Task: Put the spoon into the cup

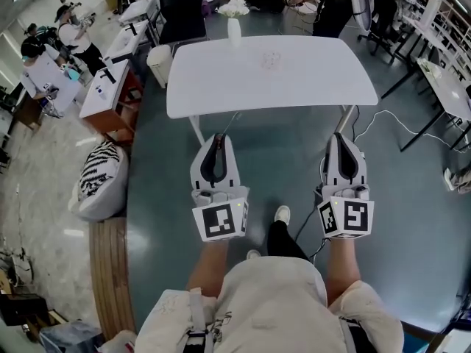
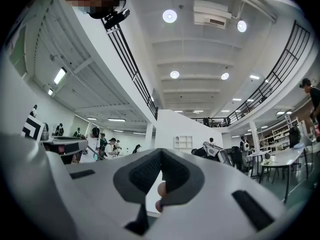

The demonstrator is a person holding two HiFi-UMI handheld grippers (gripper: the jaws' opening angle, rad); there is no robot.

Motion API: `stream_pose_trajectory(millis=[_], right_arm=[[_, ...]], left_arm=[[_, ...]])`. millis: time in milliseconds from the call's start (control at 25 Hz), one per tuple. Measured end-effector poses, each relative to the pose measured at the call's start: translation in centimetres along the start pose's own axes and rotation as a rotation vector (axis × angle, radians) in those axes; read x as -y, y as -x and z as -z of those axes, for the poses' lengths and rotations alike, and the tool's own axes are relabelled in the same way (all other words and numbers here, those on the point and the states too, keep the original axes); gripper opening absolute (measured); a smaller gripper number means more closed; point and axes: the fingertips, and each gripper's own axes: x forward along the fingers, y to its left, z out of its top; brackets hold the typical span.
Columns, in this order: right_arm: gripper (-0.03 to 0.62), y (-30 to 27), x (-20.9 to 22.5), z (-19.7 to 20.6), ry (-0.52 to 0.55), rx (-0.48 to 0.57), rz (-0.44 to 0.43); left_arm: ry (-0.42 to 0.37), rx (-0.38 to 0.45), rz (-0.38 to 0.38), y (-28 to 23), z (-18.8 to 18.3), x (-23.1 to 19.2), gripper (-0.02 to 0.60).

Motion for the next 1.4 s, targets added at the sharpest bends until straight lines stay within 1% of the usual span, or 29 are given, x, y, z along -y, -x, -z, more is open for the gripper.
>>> stream_pose_trajectory(millis=[280, 400, 680, 960, 1160, 1400], right_arm=[[-0.012, -5.1, 3.7, 1.9, -0.015, 0.008, 0.023], [-0.012, -7.7, 5.7, 2.4, -0.023, 0.011, 0.015], [-0.012, -13.9, 11.0, 3.3, -0.059, 0.018, 0.016], [-0.012, -19.0, 16.6, 5.5, -0.097, 0.021, 0.032], [-0.012, -21.1, 21.0, 5.9, -0.094, 0.029, 0.043], [-0.012, -23.2, 24.7, 6.7, -0.128, 0.034, 0.079]], left_arm=[[-0.013, -0.002, -0.001, -5.7, 1.6, 0.7, 0.034], [-0.023, 0.011, 0.001, -8.8, 1.5, 1.5, 0.034], [-0.056, 0.006, 0.008, -16.5, 1.7, 3.2, 0.034], [-0.070, 0.012, 0.032, -23.8, 3.6, 6.8, 0.034], [-0.058, 0.016, 0.045, -28.0, 4.5, 10.0, 0.034], [-0.050, 0.010, 0.053, -31.5, 5.5, 12.1, 0.034]])
